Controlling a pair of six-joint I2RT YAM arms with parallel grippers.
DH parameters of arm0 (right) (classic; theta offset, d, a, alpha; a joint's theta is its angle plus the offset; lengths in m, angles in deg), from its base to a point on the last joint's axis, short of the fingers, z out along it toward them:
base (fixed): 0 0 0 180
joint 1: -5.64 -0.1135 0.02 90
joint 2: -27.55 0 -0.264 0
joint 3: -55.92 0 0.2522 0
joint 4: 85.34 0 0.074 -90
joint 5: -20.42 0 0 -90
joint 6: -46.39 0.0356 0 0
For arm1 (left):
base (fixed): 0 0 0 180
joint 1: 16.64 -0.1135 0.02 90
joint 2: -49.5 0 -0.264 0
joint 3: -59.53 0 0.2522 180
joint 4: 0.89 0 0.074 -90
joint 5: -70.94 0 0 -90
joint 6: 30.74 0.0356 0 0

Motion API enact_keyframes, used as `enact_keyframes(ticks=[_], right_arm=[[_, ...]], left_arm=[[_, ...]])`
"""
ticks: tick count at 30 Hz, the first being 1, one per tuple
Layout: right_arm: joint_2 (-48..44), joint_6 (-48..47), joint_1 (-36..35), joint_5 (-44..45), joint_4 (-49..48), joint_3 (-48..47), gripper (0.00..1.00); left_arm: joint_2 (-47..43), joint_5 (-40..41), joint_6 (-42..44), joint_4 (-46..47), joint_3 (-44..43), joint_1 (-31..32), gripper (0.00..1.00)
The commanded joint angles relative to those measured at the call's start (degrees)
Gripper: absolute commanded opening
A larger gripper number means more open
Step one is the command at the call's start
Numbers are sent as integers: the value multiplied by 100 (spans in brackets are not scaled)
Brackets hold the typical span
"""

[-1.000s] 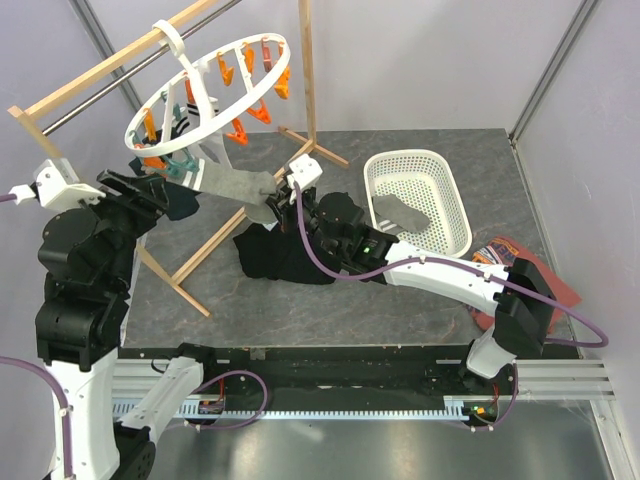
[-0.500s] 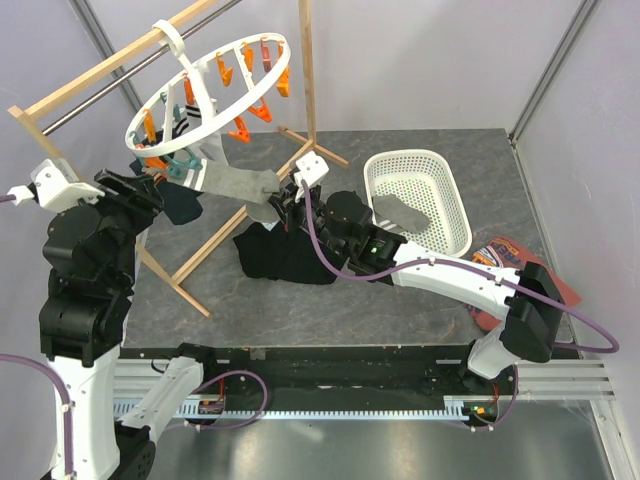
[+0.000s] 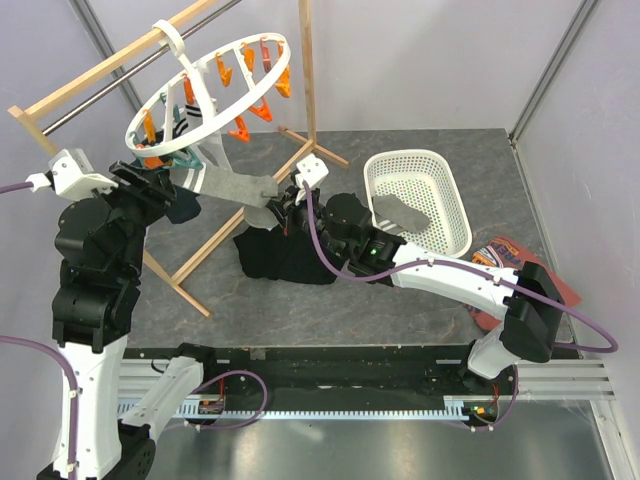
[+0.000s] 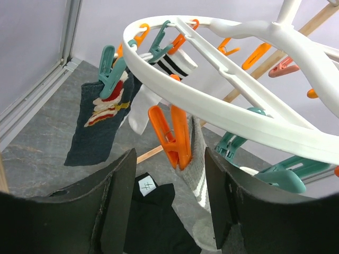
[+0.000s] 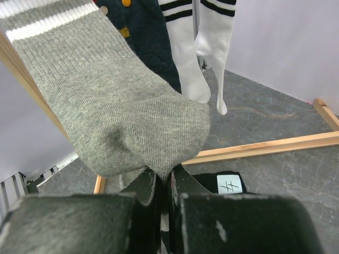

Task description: Remove the socks clipped to the hanger

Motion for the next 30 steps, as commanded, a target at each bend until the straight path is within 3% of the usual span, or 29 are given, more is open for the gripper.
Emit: enact_keyframes(ticks=[1,7,16,19,22,23,26,30], right_arm=[[-211,128,16,-97,-313,63,0],[-219,207,16,-193,-313,81,0],[-246,304,16,-316,-305,116,0],[-263,287,16,-299,-305,125,0],[-281,321,24,-281,-296,125,0],[-298,348,16,-307,-278,125,0],[-377,418,16,-360,-182,108,0],[-430,489,16,-299,-146,90,0]], left_arm=[[87,-105,-72,455,22,10,61],[175,-8,24,701,74,2,60],[131,62,103,964,259,2,49],[174,71,200,1018,241,2,42],[210,71,244,1035,223,2,28],[210,71,244,1035,224,2,18],[166,27,244,1035,250,2,8],[104,80,297,991,276,2,3]])
